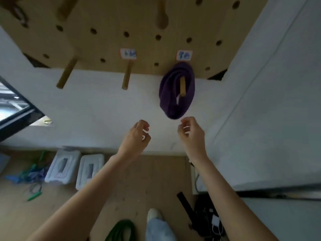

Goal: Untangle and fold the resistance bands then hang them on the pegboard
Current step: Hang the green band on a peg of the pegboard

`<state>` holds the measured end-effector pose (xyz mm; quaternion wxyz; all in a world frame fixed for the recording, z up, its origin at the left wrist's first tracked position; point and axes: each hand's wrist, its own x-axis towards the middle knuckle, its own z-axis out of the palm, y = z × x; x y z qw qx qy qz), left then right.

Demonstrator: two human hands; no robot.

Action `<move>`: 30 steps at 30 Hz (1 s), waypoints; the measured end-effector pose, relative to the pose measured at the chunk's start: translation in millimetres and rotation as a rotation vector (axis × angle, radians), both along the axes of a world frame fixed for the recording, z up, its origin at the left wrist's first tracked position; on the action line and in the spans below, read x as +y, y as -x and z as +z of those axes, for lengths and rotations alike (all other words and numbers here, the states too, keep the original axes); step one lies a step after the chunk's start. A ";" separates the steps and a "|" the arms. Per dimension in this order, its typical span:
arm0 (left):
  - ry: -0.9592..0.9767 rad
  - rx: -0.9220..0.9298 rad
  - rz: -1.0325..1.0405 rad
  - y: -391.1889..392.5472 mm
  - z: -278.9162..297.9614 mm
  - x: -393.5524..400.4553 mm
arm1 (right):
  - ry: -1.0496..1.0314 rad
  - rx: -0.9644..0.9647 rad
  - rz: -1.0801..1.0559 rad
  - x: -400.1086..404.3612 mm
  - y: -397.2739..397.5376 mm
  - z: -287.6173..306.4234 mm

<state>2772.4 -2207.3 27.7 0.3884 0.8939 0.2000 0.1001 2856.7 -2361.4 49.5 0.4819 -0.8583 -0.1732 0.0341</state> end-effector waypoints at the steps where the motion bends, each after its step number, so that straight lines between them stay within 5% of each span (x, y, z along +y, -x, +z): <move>1: 0.023 0.066 -0.007 27.5 -11.0 -2.0 | 0.078 0.088 0.086 4.1 29.3 -16.8; 6: 0.119 0.328 0.043 188.8 -88.5 -12.8 | 0.263 0.472 0.339 14.6 176.6 -111.8; 11: 0.248 0.581 0.129 351.9 -195.6 -23.9 | 0.409 0.773 0.308 -17.2 312.0 -236.2; 19: 0.239 0.760 0.205 489.8 -422.5 -56.1 | 0.719 0.879 0.289 -68.7 442.9 -478.2; 23: 0.187 0.742 0.247 504.7 -565.5 -67.6 | 0.793 0.696 0.339 -75.5 466.0 -614.6; 27: 0.187 0.680 0.388 508.5 -678.7 -70.9 | 0.796 0.205 0.864 -53.8 498.7 -712.6; 30: 0.526 0.707 0.761 500.9 -730.7 -70.0 | 0.938 0.054 0.915 -39.5 515.6 -754.7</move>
